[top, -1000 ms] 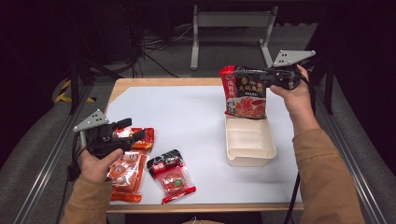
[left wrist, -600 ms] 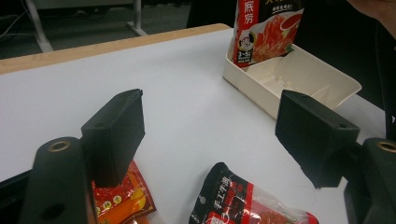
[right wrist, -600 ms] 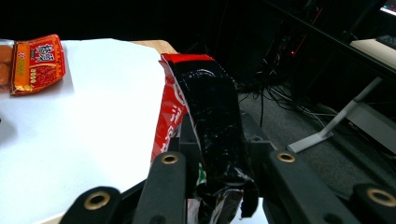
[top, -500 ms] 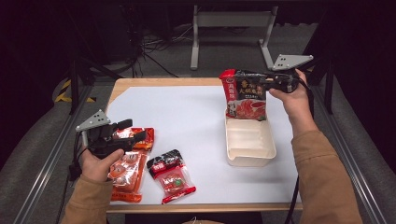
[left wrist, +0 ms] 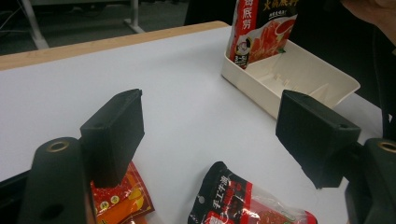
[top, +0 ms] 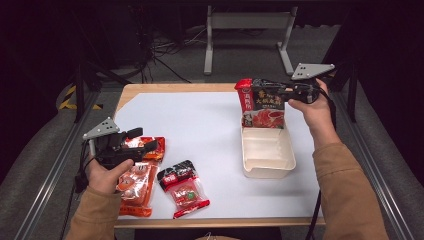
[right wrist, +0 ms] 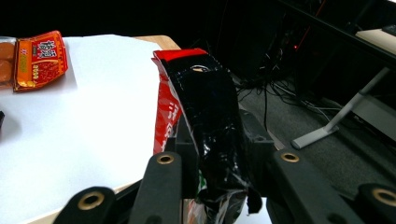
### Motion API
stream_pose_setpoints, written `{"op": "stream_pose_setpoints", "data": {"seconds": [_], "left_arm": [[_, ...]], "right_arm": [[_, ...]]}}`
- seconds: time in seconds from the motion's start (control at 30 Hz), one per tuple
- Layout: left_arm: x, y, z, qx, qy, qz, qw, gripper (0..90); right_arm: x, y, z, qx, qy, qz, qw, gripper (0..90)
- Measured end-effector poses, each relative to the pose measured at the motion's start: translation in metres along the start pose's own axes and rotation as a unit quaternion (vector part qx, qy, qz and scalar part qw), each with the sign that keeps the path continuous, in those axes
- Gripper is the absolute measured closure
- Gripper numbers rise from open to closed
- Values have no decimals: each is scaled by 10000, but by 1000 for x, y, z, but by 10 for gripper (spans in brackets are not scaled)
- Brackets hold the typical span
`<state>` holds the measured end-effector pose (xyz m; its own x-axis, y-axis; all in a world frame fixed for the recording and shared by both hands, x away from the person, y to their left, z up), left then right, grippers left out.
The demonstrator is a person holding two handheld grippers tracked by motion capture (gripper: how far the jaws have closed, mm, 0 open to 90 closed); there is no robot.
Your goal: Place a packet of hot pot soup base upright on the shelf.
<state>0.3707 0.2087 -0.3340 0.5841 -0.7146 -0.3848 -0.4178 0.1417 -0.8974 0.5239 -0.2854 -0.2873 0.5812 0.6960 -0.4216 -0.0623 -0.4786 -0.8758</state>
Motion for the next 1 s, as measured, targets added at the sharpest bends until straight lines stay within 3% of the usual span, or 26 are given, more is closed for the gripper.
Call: {"op": "stream_pose_setpoints", "data": {"seconds": [0.17,0.27,0.63,0.8,1.0], "left_arm": [[0,1,1,-51,8,29,10000,242],[0,2,2,-5,-29,41,10000,243],[-1,4,4,16,-97,104,9999,245],[-3,4,7,-133,-67,26,9999,227],[-4,5,9,-32,-141,94,9999,222]], "right_arm": [[3,18,3,125,-85,391,9991,708],[0,24,2,331,-40,276,9991,700],[-7,33,1,846,53,335,9958,672],[-13,33,3,1207,228,147,9923,507],[-21,31,6,1428,405,86,9889,403]]}}
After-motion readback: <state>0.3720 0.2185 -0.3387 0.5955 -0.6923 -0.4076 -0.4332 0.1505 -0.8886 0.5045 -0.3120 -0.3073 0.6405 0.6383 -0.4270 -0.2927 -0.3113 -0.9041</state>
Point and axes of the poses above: each handheld gripper's, and its own axes: x roughly forward along the jaws, y roughly out of its underside, z roughly to its left, the point moved 2 cm from there along x, roughly forward along the jaws, and after that the axes turned 1 degree about -z, right-handed, at the moved point
